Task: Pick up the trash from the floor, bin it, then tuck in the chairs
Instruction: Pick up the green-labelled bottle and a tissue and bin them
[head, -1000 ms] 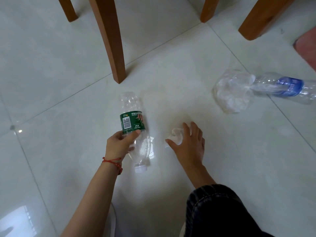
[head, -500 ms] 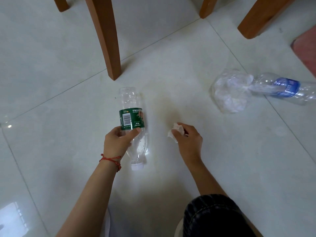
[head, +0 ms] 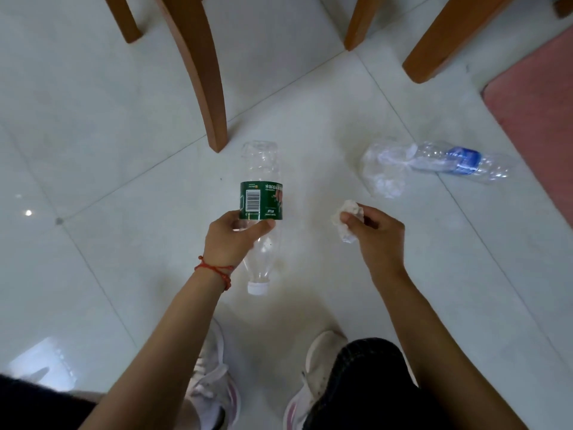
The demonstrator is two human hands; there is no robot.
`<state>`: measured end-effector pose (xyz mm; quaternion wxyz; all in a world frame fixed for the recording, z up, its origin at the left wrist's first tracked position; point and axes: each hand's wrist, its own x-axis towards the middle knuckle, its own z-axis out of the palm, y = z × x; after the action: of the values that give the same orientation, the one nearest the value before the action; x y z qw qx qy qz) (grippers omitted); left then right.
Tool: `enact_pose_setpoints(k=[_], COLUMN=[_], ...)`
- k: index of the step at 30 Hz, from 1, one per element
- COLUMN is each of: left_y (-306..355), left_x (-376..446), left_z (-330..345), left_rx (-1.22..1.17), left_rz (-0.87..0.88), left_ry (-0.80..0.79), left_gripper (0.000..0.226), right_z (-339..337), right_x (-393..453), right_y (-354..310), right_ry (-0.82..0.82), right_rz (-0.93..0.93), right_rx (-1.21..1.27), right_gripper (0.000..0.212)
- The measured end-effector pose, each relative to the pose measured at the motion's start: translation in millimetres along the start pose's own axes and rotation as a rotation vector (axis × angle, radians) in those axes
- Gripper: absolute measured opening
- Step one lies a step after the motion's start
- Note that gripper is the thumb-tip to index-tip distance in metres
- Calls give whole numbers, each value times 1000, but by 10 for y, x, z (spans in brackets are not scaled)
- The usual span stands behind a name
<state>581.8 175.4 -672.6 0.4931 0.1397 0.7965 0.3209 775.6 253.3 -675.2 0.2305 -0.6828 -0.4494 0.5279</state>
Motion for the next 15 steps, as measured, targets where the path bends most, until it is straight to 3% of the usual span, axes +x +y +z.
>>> enact_pose_setpoints(k=[4,6,15], left_y=[364,560,1477], left_x=[-403,-624,-1674], left_z=[-104,-177,-600], left_rx=[-19,-15,58], left_rz=[-12,-19,10], left_ry=[-19,-35,-68], left_gripper=[35,32,30], right_z=[-310,-434,-921], right_x=[-323,-488,-1385], right_y=[-431,-645,-1679], right_ry=[1,10,92], right_rz=[27,31,73], right_rx=[-4,16,74], right_gripper=[3,14,25])
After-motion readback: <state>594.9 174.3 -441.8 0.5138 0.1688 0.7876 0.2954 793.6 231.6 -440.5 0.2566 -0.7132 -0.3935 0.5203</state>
